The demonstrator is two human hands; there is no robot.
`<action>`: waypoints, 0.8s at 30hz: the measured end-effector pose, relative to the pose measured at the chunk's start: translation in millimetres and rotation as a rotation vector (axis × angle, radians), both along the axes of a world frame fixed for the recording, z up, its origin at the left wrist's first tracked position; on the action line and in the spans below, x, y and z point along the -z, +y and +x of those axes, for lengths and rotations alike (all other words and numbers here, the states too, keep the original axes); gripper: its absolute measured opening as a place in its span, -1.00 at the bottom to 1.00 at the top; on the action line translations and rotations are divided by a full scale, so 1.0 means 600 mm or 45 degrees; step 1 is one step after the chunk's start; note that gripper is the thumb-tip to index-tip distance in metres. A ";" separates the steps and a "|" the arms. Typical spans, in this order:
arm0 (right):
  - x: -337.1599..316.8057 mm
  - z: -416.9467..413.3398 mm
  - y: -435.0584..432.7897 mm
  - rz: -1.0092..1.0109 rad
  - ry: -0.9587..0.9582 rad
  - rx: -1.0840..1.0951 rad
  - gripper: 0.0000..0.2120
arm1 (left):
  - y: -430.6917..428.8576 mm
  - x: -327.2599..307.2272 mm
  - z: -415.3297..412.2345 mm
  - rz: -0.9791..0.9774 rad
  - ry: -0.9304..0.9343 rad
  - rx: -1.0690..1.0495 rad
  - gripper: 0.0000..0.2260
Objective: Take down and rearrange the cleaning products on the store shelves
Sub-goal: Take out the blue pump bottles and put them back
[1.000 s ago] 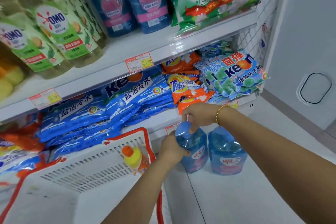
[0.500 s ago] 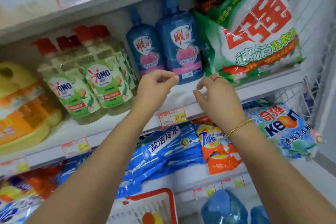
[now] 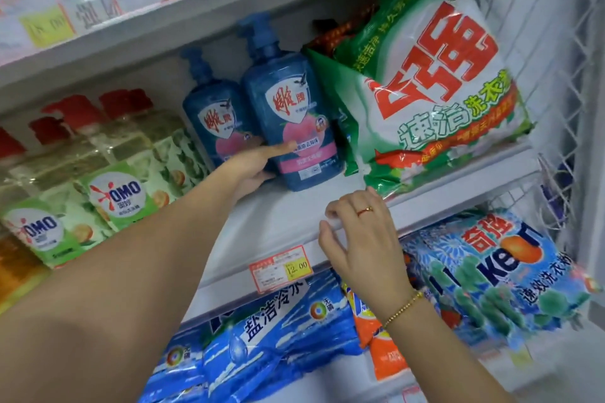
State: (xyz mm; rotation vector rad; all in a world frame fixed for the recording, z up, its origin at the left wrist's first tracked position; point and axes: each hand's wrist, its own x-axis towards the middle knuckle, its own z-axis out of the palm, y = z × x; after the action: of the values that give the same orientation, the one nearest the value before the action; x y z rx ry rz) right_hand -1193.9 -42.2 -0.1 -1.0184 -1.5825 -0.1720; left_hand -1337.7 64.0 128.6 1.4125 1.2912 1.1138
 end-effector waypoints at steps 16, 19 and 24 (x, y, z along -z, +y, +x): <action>-0.051 0.035 -0.063 -0.356 0.297 -0.271 -0.65 | -0.132 -0.010 0.025 -0.061 -0.434 -0.169 -0.66; -0.076 0.044 -0.075 -0.455 0.386 -0.242 -0.58 | -0.172 -0.018 0.027 -0.105 -0.537 -0.202 -0.71; -0.130 0.065 -0.101 -0.715 0.477 -0.402 -0.38 | -0.265 -0.030 0.017 -0.158 -0.704 -0.212 -0.69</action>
State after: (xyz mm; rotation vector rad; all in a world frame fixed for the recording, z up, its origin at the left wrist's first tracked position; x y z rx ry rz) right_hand -1155.0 -103.1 77.9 -1.1216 -1.4431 0.6777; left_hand -1327.4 -95.3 146.5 0.8295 1.0604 1.3874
